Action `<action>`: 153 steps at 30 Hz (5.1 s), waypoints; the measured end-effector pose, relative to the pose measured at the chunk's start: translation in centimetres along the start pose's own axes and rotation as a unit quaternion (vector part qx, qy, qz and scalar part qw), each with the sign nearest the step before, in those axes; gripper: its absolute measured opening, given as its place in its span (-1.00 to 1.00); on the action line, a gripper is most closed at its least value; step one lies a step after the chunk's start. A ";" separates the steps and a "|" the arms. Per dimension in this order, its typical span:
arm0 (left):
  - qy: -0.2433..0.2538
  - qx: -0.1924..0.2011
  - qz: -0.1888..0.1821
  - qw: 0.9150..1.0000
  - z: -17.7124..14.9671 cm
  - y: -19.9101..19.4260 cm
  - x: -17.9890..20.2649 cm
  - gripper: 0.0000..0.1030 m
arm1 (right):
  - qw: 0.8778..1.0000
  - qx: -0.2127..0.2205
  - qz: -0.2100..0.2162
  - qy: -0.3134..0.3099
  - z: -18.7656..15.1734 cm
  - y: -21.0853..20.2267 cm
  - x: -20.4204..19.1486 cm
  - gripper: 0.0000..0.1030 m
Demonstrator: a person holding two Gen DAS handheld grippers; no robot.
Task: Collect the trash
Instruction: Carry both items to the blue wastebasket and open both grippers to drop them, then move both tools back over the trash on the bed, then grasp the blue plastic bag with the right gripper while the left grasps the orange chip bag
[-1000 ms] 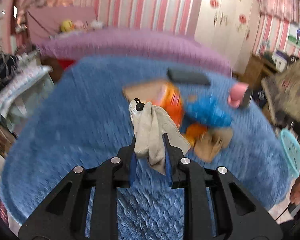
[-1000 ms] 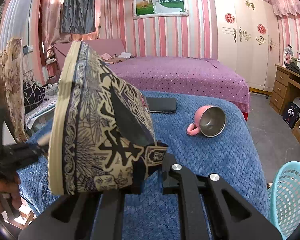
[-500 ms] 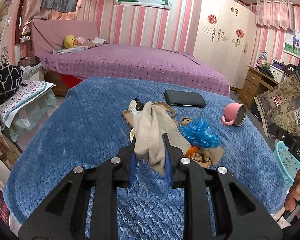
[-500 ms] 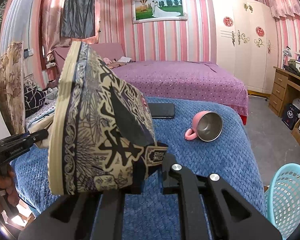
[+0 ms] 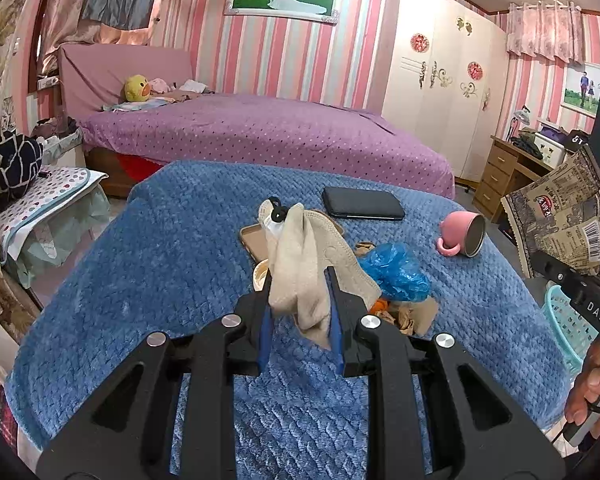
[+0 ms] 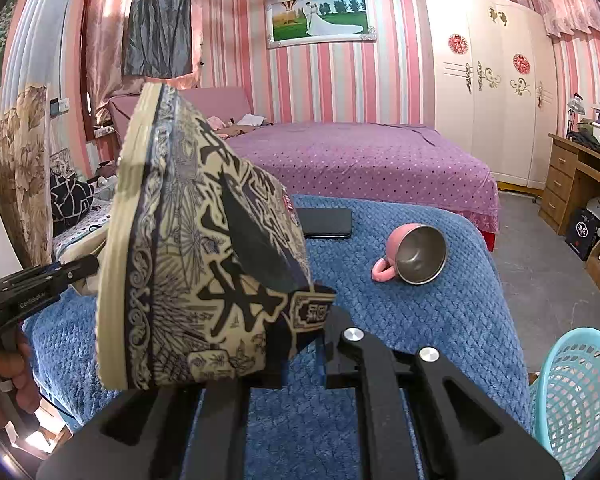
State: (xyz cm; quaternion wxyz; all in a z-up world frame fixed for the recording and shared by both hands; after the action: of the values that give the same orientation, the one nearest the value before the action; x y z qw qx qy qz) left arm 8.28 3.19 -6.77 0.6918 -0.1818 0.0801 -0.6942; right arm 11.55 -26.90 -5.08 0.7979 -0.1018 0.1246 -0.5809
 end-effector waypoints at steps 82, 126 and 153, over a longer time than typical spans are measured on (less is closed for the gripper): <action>0.103 -0.071 -0.327 0.937 -5.7 0.6 46.1 0.48 | 0.914 0.099 -0.314 0.237 0.8 -20.4 34.4 0.41; 0.037 -0.076 0.038 0.996 -3.3 7.0 -8.1 0.86 | 0.997 -0.073 0.012 0.003 -2.1 12.2 -6.8 0.65; 0.066 -0.134 -0.005 0.989 -6.3 13.1 0.2 0.88 | 0.997 -0.029 0.008 0.069 2.0 6.1 0.7 -0.41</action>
State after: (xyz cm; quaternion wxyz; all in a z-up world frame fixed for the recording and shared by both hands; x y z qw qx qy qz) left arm 18.20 1.68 -17.29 0.6511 -0.2271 0.2172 -0.6909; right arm 17.93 -25.67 -5.12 0.7888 -0.0837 0.1969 -0.5762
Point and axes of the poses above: each gripper's, at about its wrist camera, not at the fingertips, and y roughly the way its jaws point, x to its right, z to its top, the point moved 8 cm from there along y, roughly the way its jaws point, and after that the axes turned 9 degrees about x, right-handed, at the moved point
